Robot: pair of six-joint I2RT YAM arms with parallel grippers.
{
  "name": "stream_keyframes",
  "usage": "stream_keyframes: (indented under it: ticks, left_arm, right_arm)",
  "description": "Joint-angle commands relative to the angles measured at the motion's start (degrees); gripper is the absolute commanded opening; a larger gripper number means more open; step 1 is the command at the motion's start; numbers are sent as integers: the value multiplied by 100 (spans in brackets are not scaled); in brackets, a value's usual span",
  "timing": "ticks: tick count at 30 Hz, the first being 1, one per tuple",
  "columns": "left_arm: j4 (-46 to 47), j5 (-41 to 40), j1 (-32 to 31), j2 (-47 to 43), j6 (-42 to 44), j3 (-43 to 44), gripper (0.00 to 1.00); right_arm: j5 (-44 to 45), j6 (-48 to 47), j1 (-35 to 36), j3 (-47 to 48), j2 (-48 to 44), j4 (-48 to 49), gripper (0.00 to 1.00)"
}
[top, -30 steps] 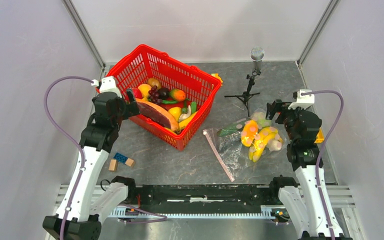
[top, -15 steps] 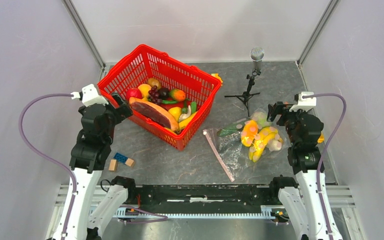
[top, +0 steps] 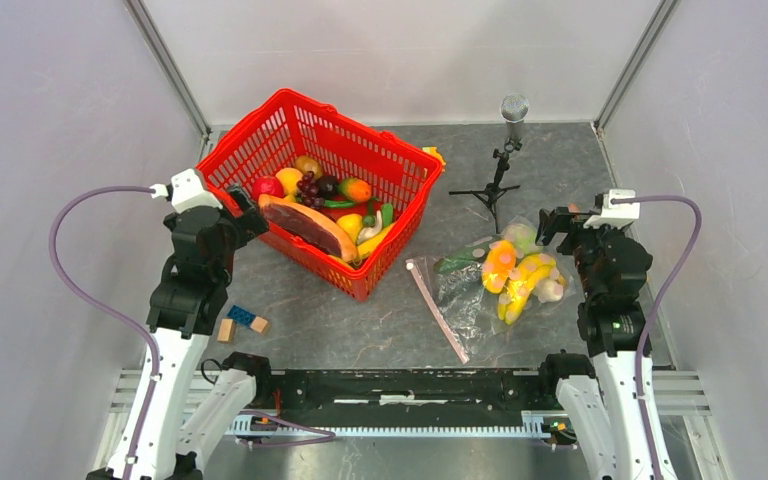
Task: Place the food in the zip-top bag and seal the zipper
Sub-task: Reset both arms
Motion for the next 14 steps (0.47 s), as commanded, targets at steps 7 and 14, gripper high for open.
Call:
stream_keyframes:
  ticks: [7,14]
  left_arm:
    - [226,-28,24,-4,-110,192,100]
    - [132,-55,24,153,-148,316,100]
  right_arm:
    - [217,142,8,214,39,49,98]
    - [22,278,7,187,60,222,98]
